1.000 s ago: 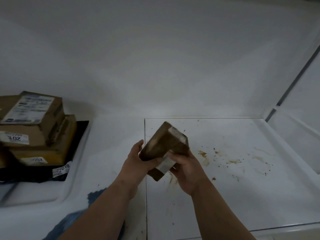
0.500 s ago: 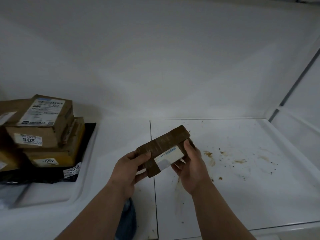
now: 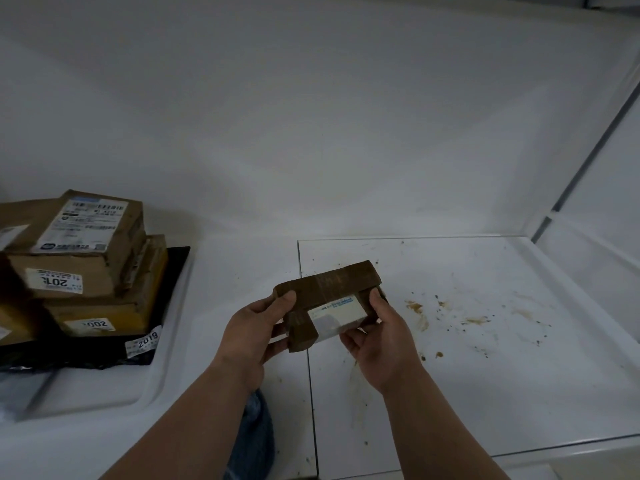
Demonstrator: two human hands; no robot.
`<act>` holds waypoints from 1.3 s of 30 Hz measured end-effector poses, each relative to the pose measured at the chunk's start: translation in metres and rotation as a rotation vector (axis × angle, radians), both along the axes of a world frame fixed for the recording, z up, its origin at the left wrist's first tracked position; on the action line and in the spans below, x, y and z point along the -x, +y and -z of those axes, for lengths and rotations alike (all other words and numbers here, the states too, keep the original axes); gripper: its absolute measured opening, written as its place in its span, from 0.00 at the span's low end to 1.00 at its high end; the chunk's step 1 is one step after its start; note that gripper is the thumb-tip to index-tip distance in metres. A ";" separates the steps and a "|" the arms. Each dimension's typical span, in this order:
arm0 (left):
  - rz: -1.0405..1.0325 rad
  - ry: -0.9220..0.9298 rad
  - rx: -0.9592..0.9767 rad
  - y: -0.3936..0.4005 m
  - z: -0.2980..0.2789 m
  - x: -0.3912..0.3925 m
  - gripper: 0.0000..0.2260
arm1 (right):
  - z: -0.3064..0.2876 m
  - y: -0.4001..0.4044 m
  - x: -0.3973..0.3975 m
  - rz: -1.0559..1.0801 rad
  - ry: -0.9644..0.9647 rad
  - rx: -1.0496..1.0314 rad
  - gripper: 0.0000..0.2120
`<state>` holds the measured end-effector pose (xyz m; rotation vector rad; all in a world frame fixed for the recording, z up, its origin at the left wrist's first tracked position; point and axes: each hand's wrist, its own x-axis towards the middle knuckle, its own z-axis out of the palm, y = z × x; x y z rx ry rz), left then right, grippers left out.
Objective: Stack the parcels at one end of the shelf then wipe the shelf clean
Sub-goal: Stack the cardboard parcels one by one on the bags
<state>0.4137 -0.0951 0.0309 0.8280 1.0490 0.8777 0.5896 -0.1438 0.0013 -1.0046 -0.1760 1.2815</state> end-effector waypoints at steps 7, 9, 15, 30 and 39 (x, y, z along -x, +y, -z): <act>0.095 -0.035 0.061 0.003 0.002 0.002 0.17 | 0.005 -0.002 -0.007 0.056 -0.013 0.004 0.16; 0.041 -0.033 0.065 0.006 0.003 0.003 0.24 | 0.004 -0.002 -0.010 0.063 -0.019 0.030 0.23; -0.049 0.064 0.005 0.008 0.001 -0.003 0.13 | -0.001 0.000 -0.009 0.054 -0.049 0.062 0.20; -0.070 0.098 -0.048 0.006 0.001 0.002 0.11 | -0.010 -0.004 0.002 0.007 -0.198 0.026 0.14; -0.152 0.174 -0.087 0.009 0.003 0.005 0.06 | -0.013 -0.003 0.008 -0.023 -0.284 0.042 0.10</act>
